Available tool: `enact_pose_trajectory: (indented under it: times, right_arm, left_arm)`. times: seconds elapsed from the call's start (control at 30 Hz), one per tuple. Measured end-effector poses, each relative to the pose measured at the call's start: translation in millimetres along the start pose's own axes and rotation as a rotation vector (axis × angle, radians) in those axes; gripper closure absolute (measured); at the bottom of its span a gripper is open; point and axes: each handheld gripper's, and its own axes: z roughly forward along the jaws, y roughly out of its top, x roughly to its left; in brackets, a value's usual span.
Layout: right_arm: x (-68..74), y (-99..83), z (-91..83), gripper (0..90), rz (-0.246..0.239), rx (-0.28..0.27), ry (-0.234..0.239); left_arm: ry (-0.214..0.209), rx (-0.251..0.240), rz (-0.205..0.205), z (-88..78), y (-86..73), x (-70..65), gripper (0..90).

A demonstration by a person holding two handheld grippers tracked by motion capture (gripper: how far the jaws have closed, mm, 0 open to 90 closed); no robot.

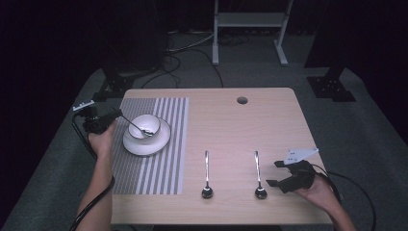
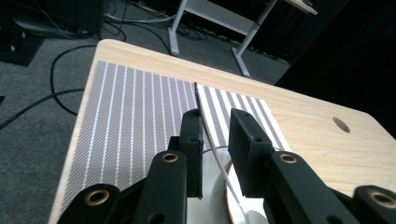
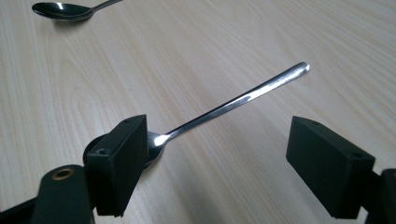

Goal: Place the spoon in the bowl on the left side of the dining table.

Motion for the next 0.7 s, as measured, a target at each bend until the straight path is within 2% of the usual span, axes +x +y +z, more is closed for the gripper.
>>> enact_pose_trajectory:
  times: [0.7]
  right_arm:
    - [2.0,1.0,-1.3,19.6,-0.006,-0.004,0.001]
  left_arm:
    - [0.006,0.023,0.023,-6.2,-3.3,3.3,72.1]
